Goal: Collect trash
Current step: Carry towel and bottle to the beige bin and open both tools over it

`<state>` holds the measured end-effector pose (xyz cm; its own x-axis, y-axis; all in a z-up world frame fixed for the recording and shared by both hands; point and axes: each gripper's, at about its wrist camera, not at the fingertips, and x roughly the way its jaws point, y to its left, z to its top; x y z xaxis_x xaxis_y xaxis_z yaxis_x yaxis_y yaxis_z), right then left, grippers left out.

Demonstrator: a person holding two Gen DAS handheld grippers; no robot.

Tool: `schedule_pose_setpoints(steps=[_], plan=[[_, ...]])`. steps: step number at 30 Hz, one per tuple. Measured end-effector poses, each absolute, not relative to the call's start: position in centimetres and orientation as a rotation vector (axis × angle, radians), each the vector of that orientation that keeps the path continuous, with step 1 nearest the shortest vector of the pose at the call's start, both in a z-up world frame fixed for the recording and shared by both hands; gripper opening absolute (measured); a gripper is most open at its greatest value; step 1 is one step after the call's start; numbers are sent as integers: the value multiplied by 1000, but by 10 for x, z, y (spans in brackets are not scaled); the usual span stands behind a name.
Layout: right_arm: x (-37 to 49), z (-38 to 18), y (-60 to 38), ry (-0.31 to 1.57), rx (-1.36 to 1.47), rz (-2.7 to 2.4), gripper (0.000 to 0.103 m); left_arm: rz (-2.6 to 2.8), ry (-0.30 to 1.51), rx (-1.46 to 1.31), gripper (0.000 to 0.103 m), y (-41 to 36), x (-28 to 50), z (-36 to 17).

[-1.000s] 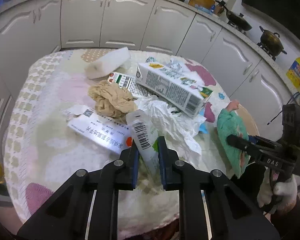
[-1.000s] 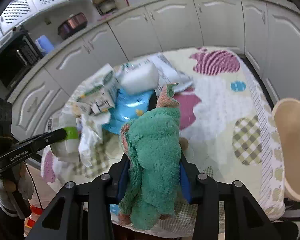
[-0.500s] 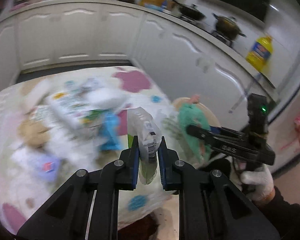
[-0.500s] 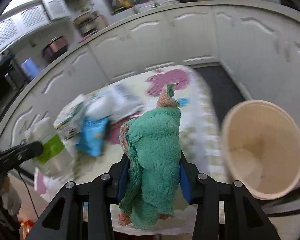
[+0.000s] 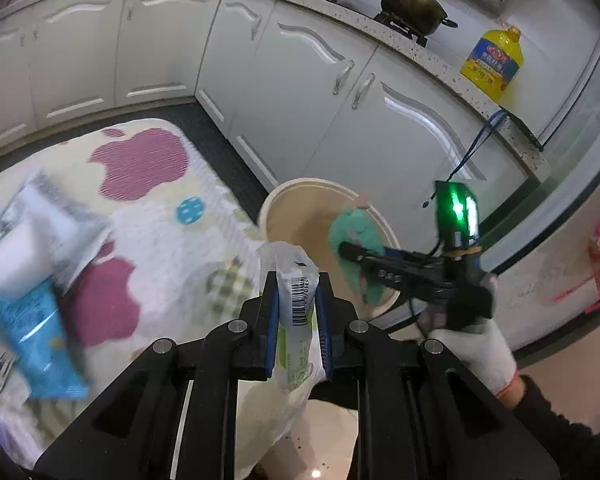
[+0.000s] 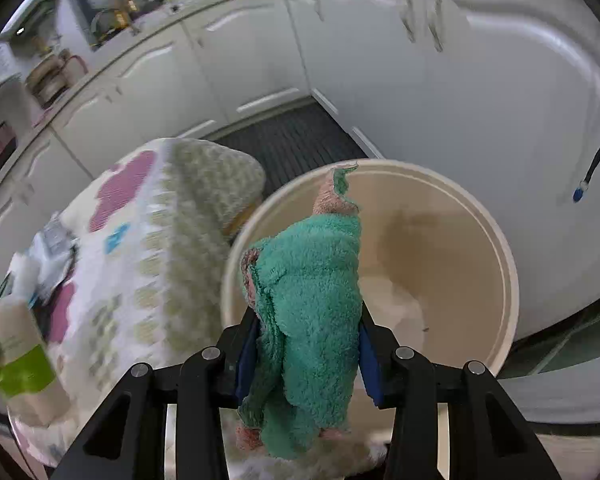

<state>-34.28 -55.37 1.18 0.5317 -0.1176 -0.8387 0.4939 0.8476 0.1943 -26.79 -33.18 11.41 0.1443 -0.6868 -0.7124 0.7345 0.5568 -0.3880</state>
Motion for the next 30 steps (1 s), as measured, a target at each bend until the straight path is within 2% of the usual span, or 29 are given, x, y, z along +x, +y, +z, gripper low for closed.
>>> schedule_pose_setpoints(steps=[4, 9, 11, 12, 13, 15, 20, 30], plan=[[-340, 3, -574, 955, 484, -425, 46, -1027, 1008, 53, 14, -367, -255, 106], [-352, 11, -591, 899, 514, -454, 68, -1025, 1025, 0, 15, -408, -241, 92], [-359, 15, -595, 887, 513, -469, 68, -1032, 1029, -23, 17, -422, -237, 82], [-362, 16, -595, 887, 518, -469, 68, -1034, 1047, -29, 26, -428, -235, 75], [-364, 15, -596, 886, 527, -465, 68, -1031, 1063, -31, 41, -431, -234, 70], [-368, 15, -595, 887, 539, -459, 69, -1027, 1098, -41, 49, -433, -233, 61], [-366, 14, -588, 886, 545, -446, 69, -1023, 1098, -29, 49, -419, -236, 64], [-359, 26, -548, 885, 479, -380, 69, -962, 987, 35, 49, -358, -253, 96]])
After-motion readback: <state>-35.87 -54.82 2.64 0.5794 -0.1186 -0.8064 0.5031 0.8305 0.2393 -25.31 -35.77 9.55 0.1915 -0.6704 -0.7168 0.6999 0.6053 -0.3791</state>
